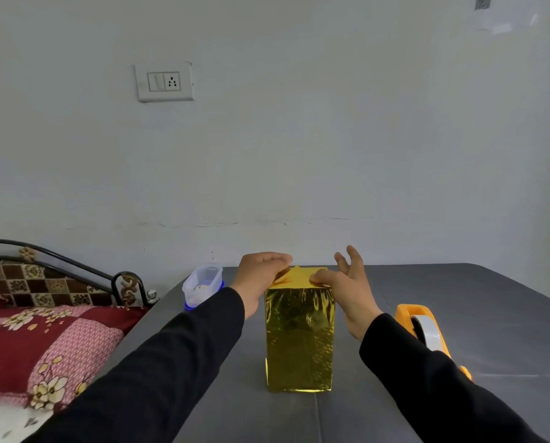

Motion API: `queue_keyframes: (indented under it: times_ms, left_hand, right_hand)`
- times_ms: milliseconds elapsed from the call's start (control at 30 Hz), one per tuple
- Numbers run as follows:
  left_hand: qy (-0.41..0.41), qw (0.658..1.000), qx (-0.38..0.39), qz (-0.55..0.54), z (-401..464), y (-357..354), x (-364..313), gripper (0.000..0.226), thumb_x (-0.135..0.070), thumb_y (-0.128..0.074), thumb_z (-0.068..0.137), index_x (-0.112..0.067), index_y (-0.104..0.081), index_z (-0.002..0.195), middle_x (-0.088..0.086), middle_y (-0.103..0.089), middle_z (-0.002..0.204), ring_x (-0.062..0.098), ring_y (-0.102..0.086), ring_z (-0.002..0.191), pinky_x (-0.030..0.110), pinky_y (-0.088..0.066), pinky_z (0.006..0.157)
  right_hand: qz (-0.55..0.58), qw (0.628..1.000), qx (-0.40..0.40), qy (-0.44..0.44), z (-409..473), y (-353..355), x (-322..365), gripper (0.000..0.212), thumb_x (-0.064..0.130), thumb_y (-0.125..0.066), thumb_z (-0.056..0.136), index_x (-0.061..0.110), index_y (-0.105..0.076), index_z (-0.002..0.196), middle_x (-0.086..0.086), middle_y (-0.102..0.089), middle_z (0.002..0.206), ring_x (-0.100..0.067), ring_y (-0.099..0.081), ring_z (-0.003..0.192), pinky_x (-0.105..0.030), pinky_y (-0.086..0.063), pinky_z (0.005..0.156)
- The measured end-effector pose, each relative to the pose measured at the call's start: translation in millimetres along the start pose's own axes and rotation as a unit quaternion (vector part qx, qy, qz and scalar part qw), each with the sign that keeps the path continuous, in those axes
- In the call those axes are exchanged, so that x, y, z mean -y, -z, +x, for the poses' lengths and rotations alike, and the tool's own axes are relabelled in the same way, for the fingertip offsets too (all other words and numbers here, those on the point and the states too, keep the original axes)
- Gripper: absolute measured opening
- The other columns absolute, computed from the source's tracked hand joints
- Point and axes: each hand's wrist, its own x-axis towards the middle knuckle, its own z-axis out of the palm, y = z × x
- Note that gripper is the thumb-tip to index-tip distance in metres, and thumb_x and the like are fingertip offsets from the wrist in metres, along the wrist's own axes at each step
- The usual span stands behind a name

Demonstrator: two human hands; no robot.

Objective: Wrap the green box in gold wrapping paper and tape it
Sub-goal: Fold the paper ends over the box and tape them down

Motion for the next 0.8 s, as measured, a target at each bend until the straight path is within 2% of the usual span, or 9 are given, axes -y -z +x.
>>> queue_keyframes:
  times_ms: [67, 133, 167, 267, 367, 433, 500, 667, 800]
  left_hand:
    - [0.035, 0.998, 0.011, -0.052, -7, 0, 3, 0.031, -0.028, -0.082, 0.083, -0.016, -0.075, 0.111, 0.006, -0.074, 0.114, 0.027, -0.067, 0.113, 0.047, -0.049, 0.108]
    - [0.05, 0.997, 0.018, -0.064, -14, -1, 10, 0.046, -0.035, -0.086, 0.069, -0.015, -0.074, 0.108, 0.008, -0.073, 0.108, 0.033, -0.066, 0.114, 0.048, -0.049, 0.107]
    - [0.049, 0.996, 0.011, -0.07, -16, -2, 13, 0.044, -0.033, -0.086, 0.067, -0.013, -0.073, 0.104, 0.009, -0.072, 0.103, 0.034, -0.066, 0.113, 0.048, -0.05, 0.106]
    - [0.04, 0.995, -0.015, -0.094, -23, -6, 16, 0.013, -0.016, -0.077, 0.087, -0.013, -0.071, 0.097, 0.012, -0.068, 0.098, 0.03, -0.067, 0.102, 0.041, -0.053, 0.095]
    - [0.037, 0.994, -0.019, -0.101, -31, -9, 11, 0.006, -0.013, -0.07, 0.093, -0.015, -0.067, 0.097, 0.012, -0.067, 0.101, 0.025, -0.064, 0.096, 0.035, -0.053, 0.085]
    - [0.041, 0.994, -0.031, -0.097, -33, -10, 12, 0.002, -0.019, -0.068, 0.095, -0.018, -0.067, 0.097, 0.013, -0.067, 0.106, 0.028, -0.063, 0.104, 0.042, -0.052, 0.098]
    - [0.041, 0.995, -0.038, -0.078, -33, -11, 16, 0.008, -0.028, -0.068, 0.095, -0.021, -0.068, 0.097, 0.014, -0.069, 0.11, 0.031, -0.063, 0.11, 0.049, -0.048, 0.105]
    - [0.035, 0.994, -0.056, -0.086, -34, -12, 22, 0.017, -0.026, -0.071, 0.092, -0.034, -0.063, 0.104, 0.007, -0.066, 0.118, 0.027, -0.061, 0.115, 0.05, -0.049, 0.107]
    - [0.036, 0.994, -0.05, -0.085, -34, -11, 19, 0.024, -0.026, -0.071, 0.092, -0.034, -0.063, 0.113, 0.006, -0.065, 0.123, 0.027, -0.059, 0.12, 0.049, -0.047, 0.109]
  right_hand:
    - [0.0, 1.0, 0.0, -0.004, 1, 2, 0, 0.105, 0.0, -0.076, 0.084, 0.037, -0.015, 0.161, 0.005, -0.032, 0.165, -0.019, -0.047, 0.134, -0.034, -0.04, 0.097]
    - [-0.003, 1.0, 0.0, -0.007, 1, 2, 0, 0.106, 0.0, -0.077, 0.083, 0.037, -0.015, 0.161, 0.004, -0.032, 0.165, -0.023, -0.047, 0.138, -0.035, -0.041, 0.099]
    - [-0.005, 1.0, 0.0, -0.008, 1, 2, 0, 0.106, 0.001, -0.077, 0.083, 0.037, -0.015, 0.161, 0.004, -0.032, 0.165, -0.023, -0.047, 0.138, -0.035, -0.04, 0.099]
    - [-0.015, 1.0, -0.008, -0.011, 0, 0, 1, 0.106, 0.006, -0.08, 0.084, 0.035, -0.014, 0.161, 0.004, -0.032, 0.165, -0.023, -0.046, 0.138, -0.036, -0.042, 0.1]
    - [-0.017, 0.999, -0.018, -0.022, 2, 0, 2, 0.114, 0.012, -0.087, 0.078, 0.04, -0.014, 0.16, 0.004, -0.031, 0.165, -0.024, -0.047, 0.139, -0.046, -0.046, 0.111]
    - [-0.019, 0.999, -0.022, -0.03, 3, 0, 3, 0.116, 0.011, -0.089, 0.075, 0.041, -0.015, 0.159, 0.003, -0.032, 0.164, -0.025, -0.048, 0.138, -0.05, -0.046, 0.111]
    - [-0.025, 0.999, -0.025, -0.03, 3, -2, 4, 0.115, 0.009, -0.088, 0.076, 0.039, -0.016, 0.159, 0.002, -0.033, 0.164, -0.026, -0.049, 0.138, -0.048, -0.047, 0.111]
    - [-0.043, 0.999, -0.017, -0.015, -1, 0, 8, 0.115, 0.014, -0.09, 0.075, 0.041, -0.016, 0.159, 0.003, -0.038, 0.161, -0.024, -0.049, 0.137, -0.039, -0.045, 0.104]
    - [-0.073, 0.996, -0.019, 0.042, -6, 7, 27, 0.108, 0.024, -0.09, 0.078, 0.045, -0.02, 0.157, 0.008, -0.06, 0.143, -0.012, -0.062, 0.117, -0.033, -0.044, 0.096]
